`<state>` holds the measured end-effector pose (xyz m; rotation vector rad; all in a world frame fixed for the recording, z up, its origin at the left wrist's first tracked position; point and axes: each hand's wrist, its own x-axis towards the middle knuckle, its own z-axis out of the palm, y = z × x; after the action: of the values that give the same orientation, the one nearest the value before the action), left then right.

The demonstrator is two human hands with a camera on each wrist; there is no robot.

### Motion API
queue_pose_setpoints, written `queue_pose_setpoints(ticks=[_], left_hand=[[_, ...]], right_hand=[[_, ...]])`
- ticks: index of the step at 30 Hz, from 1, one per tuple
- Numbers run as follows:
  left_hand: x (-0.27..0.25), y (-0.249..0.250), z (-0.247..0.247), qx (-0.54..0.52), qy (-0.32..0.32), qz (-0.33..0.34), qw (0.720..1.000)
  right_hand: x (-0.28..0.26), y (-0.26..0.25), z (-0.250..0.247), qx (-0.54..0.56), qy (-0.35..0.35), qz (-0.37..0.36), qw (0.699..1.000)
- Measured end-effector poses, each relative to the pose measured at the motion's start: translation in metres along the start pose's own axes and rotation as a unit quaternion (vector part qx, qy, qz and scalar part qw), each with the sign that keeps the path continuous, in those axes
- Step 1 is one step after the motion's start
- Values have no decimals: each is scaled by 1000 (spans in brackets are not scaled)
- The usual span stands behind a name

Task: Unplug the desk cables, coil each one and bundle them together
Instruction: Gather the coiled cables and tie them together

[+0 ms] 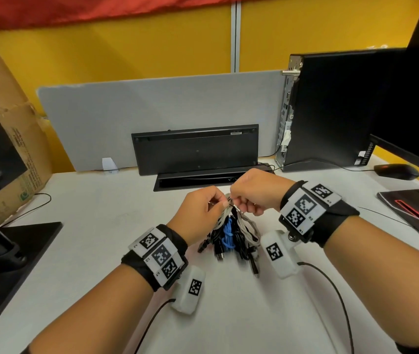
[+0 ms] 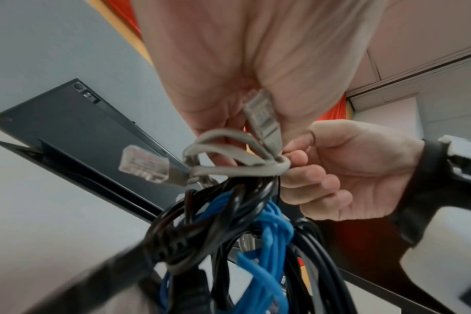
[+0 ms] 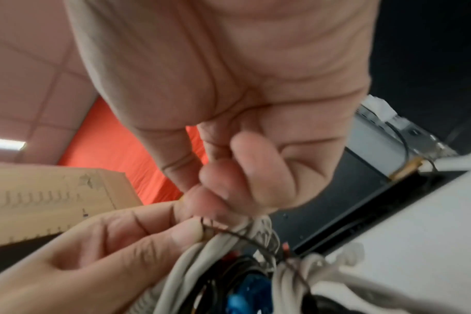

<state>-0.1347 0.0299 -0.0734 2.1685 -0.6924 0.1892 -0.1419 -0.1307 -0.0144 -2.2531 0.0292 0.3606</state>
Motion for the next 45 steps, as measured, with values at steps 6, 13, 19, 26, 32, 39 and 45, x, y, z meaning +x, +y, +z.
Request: queue_pose_setpoints(ticks=[6, 13, 19, 26, 32, 39, 45], left_hand=[[-2, 2, -1, 8, -16, 18, 1000], [6, 6, -14, 2, -63, 3, 998], [16, 4, -22, 20, -86, -15, 996], [24, -5, -17, 64, -49, 33, 996], [26, -19, -9, 69, -15, 80, 994], [29, -32, -7, 42, -1, 99, 994], [40, -32, -16, 55, -6, 82, 995]], right_hand=[[2, 7, 5, 58, -41, 33, 997], [8, 16, 21, 252, 10, 18, 967], [11, 11, 21, 315, 36, 9, 948], [14, 6, 15, 319, 70, -2, 945], [21, 4, 13, 299, 81, 0, 951], [31, 1, 14, 284, 82, -15, 955], [31, -12, -6, 121, 85, -24, 989]])
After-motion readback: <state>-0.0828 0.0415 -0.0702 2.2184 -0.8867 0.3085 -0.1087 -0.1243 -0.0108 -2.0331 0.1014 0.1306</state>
